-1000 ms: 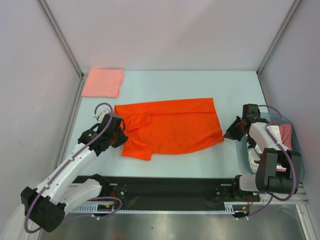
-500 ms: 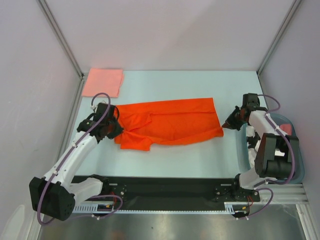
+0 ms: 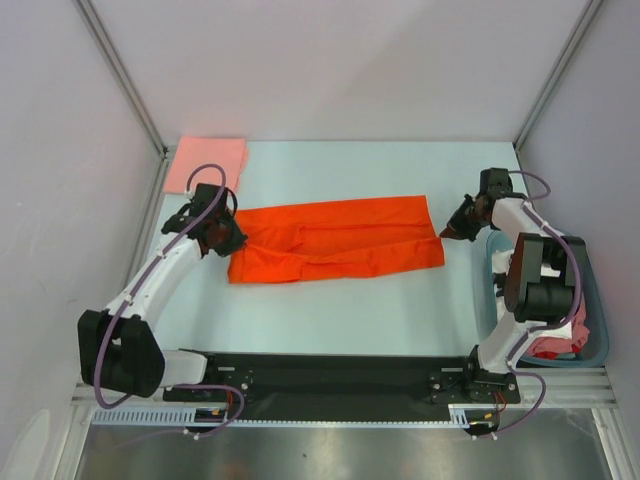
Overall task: Fold and stack the t-shirts
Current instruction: Fold the tshirt
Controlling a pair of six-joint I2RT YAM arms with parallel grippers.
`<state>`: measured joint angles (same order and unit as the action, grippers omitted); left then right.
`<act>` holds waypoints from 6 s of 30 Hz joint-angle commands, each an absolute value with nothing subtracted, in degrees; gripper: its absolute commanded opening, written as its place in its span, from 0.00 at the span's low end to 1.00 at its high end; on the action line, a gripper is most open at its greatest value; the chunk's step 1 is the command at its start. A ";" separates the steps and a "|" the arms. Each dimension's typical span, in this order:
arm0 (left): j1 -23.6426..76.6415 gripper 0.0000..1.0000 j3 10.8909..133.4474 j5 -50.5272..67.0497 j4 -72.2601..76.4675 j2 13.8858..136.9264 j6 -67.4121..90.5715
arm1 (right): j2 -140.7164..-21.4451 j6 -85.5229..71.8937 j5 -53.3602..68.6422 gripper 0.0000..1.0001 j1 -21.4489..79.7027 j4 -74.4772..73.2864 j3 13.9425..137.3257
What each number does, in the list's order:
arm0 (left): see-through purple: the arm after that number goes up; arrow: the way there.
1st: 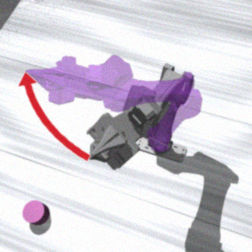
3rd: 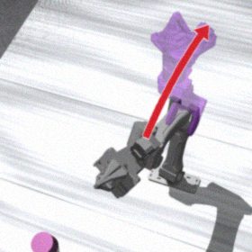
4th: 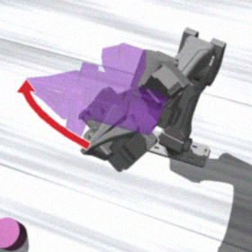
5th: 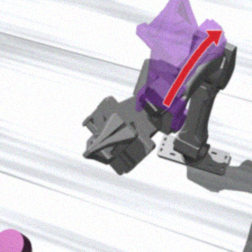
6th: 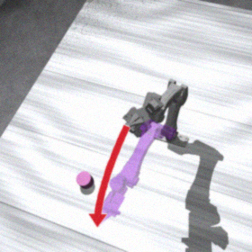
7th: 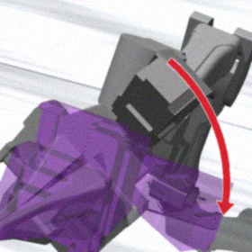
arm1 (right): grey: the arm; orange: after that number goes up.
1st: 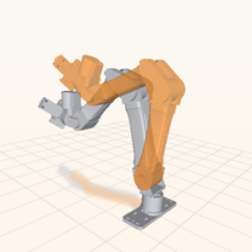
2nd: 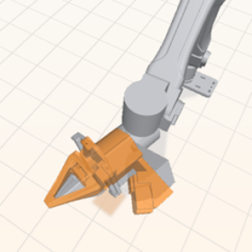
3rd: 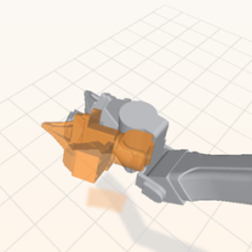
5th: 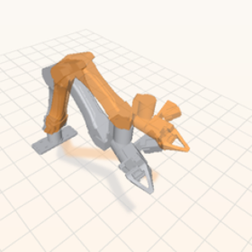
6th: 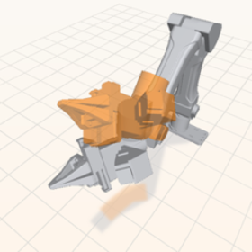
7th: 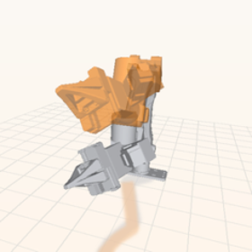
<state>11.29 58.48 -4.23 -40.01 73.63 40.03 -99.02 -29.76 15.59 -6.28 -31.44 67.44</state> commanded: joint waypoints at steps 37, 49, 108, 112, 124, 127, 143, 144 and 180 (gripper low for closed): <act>6.06 0.00 79.63 -4.13 -38.32 99.40 32.78 | -120.32 -26.19 10.55 0.00 -2.55 -37.26 92.54; 6.06 0.01 81.65 -4.48 -39.28 102.30 32.61 | -123.48 -25.14 9.58 0.05 -2.37 -40.16 96.59; -8.09 0.50 47.55 10.90 -29.97 90.70 58.45 | -98.26 -40.77 16.35 0.55 -4.83 -29.36 62.23; -8.17 0.45 47.28 10.37 -29.44 91.14 57.04 | -97.38 -42.54 14.24 0.55 -4.83 -27.69 60.21; -8.17 0.33 48.16 8.09 -29.00 91.76 51.77 | -99.93 -40.96 10.72 0.52 -5.01 -22.41 58.18; -8.17 0.28 48.51 7.39 -29.18 91.85 50.63 | -99.76 -40.70 9.50 0.44 -5.01 -22.85 58.01; -8.17 0.00 48.95 0.53 -31.46 90.70 47.90 | -96.51 -38.23 2.72 0.00 -4.66 -27.16 53.09; -8.26 0.00 49.04 0.18 -31.64 90.70 47.81 | -95.98 -38.23 2.55 0.00 -4.48 -27.42 52.04; 3.43 0.26 60.47 28.30 -19.34 97.28 34.10 | -106.68 -38.92 38.40 0.15 20.89 -8.37 69.87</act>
